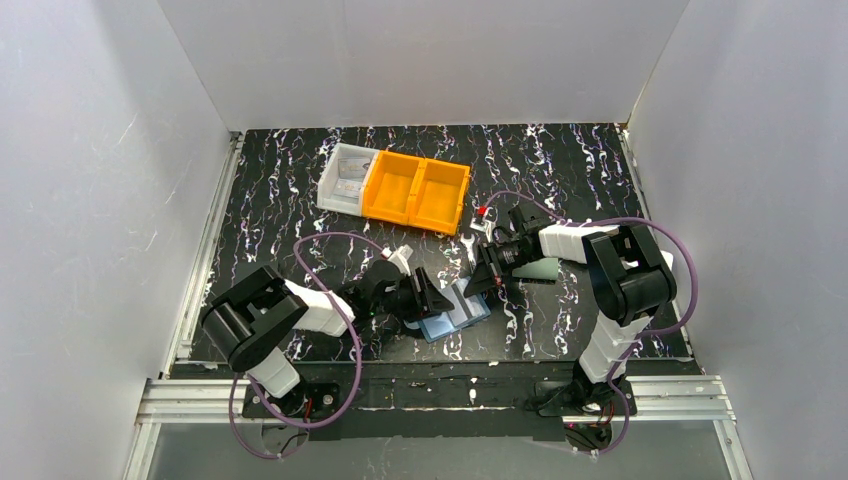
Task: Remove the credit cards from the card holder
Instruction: Remove the credit card from the card holder.
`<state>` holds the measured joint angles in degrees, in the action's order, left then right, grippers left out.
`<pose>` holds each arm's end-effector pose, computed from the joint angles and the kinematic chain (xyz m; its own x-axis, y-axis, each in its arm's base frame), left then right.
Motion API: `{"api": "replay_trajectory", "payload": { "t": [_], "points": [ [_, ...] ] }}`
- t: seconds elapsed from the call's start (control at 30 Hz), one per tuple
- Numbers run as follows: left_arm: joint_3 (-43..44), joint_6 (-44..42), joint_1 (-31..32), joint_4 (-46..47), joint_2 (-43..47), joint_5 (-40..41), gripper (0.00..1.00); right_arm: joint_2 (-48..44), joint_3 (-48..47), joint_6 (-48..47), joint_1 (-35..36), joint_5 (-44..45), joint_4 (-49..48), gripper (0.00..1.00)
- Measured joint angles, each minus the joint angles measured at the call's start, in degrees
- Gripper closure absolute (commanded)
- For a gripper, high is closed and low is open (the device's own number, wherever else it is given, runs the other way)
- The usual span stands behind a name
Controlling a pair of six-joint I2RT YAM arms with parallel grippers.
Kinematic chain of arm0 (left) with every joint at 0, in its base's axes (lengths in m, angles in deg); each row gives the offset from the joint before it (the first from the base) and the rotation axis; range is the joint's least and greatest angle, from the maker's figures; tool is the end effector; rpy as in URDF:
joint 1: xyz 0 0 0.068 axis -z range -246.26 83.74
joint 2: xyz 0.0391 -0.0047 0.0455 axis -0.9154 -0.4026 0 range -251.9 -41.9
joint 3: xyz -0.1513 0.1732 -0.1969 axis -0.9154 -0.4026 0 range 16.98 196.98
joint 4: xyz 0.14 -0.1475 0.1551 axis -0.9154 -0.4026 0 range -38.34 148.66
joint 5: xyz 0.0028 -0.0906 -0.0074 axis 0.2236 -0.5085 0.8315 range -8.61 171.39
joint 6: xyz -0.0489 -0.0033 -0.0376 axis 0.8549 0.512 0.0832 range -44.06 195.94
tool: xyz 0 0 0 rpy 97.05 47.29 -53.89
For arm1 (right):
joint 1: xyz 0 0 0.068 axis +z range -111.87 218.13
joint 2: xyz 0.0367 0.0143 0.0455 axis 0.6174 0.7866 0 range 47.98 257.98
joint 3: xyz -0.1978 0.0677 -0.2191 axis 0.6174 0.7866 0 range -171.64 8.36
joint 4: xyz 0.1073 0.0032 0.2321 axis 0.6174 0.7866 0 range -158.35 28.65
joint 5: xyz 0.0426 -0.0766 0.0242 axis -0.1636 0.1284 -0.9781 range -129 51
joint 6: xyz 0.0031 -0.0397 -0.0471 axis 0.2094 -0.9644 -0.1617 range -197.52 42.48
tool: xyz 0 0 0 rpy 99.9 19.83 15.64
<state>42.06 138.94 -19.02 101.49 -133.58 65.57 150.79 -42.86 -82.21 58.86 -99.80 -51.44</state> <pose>0.1859 -0.2197 0.1649 -0.9046 -0.2844 -0.3176 0.1537 0.4771 -0.8653 0.2815 0.1498 0.1612 -0.8286 -0.3564 -0.4318 -0.5416 0.3149 0.7794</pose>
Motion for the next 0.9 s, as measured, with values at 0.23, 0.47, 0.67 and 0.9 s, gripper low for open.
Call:
{"api": "replay_trajectory", "payload": {
  "t": [0.23, 0.47, 0.67, 0.9],
  "points": [
    [-0.5, 2.6, 0.0, 5.3, -2.0, 0.2, 0.56, 0.0, 0.0, 1.6, -0.4, 0.8, -0.9, 0.99],
    [-0.5, 4.7, 0.0, 8.1, -5.6, 0.4, 0.62, 0.1, 0.0, 1.3, 0.3, 3.1, -0.5, 0.99],
    [-0.5, 5.0, 0.0, 9.5, -6.5, 0.3, 0.62, -0.1, -1.2, -0.2, 2.3, 8.3, 0.9, 0.99],
    [-0.5, 5.0, -0.1, 9.3, -6.6, 0.3, 0.66, -2.2, -2.3, -1.6, 5.0, 14.4, 2.4, 0.99]
  ]
}}
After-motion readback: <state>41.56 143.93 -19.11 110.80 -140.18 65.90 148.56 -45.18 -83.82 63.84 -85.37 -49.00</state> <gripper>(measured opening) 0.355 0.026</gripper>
